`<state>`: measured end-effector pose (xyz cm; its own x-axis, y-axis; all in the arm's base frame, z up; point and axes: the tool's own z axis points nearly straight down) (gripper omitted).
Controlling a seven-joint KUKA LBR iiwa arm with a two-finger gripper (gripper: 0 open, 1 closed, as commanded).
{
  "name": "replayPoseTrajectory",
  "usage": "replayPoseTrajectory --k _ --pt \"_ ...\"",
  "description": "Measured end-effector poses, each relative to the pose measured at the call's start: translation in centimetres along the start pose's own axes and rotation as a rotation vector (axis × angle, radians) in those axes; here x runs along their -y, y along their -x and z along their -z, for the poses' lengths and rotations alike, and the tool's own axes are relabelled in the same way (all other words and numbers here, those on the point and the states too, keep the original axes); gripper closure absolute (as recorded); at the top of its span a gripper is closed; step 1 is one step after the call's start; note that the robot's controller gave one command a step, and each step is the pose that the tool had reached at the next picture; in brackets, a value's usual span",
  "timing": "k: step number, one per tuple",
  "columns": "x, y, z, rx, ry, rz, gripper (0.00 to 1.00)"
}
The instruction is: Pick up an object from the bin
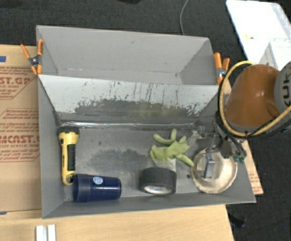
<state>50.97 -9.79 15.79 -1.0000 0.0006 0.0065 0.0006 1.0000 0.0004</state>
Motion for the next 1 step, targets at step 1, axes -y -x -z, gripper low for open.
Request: replayPoseTrajectory --k 1 --pt "-0.03 0.19 0.36 0.007 -0.001 0.001 0.0"
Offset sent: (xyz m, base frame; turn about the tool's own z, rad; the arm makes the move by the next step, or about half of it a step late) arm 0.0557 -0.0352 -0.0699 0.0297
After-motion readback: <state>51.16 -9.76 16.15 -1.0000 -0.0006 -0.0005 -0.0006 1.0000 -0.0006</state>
